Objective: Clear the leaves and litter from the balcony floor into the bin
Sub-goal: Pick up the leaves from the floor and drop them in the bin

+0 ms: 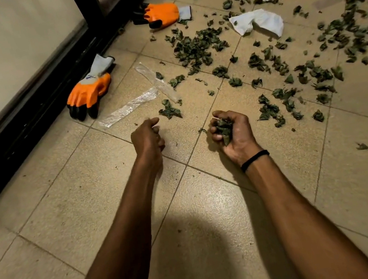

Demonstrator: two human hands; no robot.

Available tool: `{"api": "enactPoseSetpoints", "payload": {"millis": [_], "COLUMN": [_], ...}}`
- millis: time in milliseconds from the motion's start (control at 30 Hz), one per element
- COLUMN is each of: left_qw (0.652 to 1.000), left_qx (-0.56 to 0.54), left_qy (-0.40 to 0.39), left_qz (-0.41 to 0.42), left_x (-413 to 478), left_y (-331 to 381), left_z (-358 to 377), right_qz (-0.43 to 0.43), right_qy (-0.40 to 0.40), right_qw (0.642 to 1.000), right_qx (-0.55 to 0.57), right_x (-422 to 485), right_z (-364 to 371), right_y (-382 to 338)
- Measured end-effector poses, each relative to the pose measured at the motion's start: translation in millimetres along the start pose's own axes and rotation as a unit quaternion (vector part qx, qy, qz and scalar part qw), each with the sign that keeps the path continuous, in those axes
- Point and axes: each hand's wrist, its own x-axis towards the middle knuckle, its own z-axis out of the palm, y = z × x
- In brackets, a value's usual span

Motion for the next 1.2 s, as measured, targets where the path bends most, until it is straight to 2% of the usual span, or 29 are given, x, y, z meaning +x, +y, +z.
{"api": "enactPoseSetpoints", "payload": {"millis": [33,67,133,167,233,300,333,367,433,567,633,667,733,833,867,933,967,1000,1067,1133,1200], "left_qw": [0.993,0.969,0.897,0.867,0.816,0.763,0.738,0.72,0.693,0.676,0.678,0.685,0.728,0.838,0.883,0.968,0.99,0.992,0.955,0.908,0.884], "left_qx": [0.095,0.195,0.352,0.407,0.497,0.563,0.587,0.604,0.625,0.63,0.624,0.613,0.558,0.417,0.348,0.162,0.061,-0.035,-0.196,-0.284,-0.304], "left_qy": [0.02,0.038,0.071,0.077,0.06,0.043,0.04,0.041,0.042,0.033,0.03,0.026,0.003,-0.035,-0.048,-0.079,-0.096,-0.123,-0.192,-0.268,-0.317], "left_qz": [0.068,0.145,0.258,0.279,0.288,0.314,0.33,0.341,0.356,0.381,0.387,0.393,0.398,0.351,0.311,0.173,0.086,0.001,-0.11,-0.153,-0.161], "left_x": [4.5,8.6,16.8,19.6,22.2,23.6,25.3,28.9,34.1,36.9,40.4,42.6,42.6,33.2,27.0,12.0,5.1,-1.1,-8.6,-15.8,-23.6], "left_y": [-1.2,-4.0,-10.9,-14.9,-21.8,-27.1,-28.4,-29.1,-28.5,-23.8,-23.9,-25.8,-28.1,-25.1,-20.1,-8.3,-3.4,1.2,4.7,5.0,3.5], "left_z": [-1.8,-2.0,1.5,5.9,17.4,26.6,29.5,30.9,33.0,35.3,32.2,30.3,24.7,13.7,10.8,8.3,6.6,3.0,-3.5,-11.1,-15.3], "right_qz": [-0.03,-0.075,-0.202,-0.251,-0.301,-0.338,-0.351,-0.353,-0.334,-0.216,-0.113,-0.06,0.022,0.042,0.037,0.024,0.019,0.014,0.005,0.009,0.022], "right_qy": [0.031,0.064,0.112,0.107,0.081,0.076,0.078,0.082,0.078,0.103,0.1,0.083,0.038,-0.013,-0.025,-0.038,-0.04,-0.039,-0.036,-0.037,-0.035], "right_qw": [0.994,0.967,0.838,0.775,0.697,0.652,0.641,0.642,0.683,0.859,0.955,0.985,0.997,0.973,0.967,0.96,0.959,0.96,0.964,0.968,0.972], "right_qx": [-0.099,-0.235,-0.495,-0.57,-0.646,-0.675,-0.679,-0.675,-0.645,-0.453,-0.257,-0.137,0.065,0.225,0.25,0.276,0.279,0.276,0.263,0.247,0.23], "right_x": [2.3,4.1,8.2,8.2,7.0,7.0,6.1,7.4,7.6,2.2,-2.3,-3.8,-6.2,-10.3,-13.0,-17.6,-19.0,-20.1,-19.7,-18.9,-20.1], "right_z": [1.2,1.7,-2.1,-3.4,-4.7,-7.4,-8.0,-10.0,-12.9,-14.6,-14.7,-15.5,-18.4,-24.0,-25.3,-27.2,-28.1,-29.5,-34.3,-37.6,-37.0], "right_y": [2.9,7.4,20.9,28.3,42.4,51.8,52.3,51.1,44.2,23.0,15.2,10.4,-0.6,-11.8,-14.7,-19.0,-20.5,-21.4,-22.8,-20.8,-17.1]}}
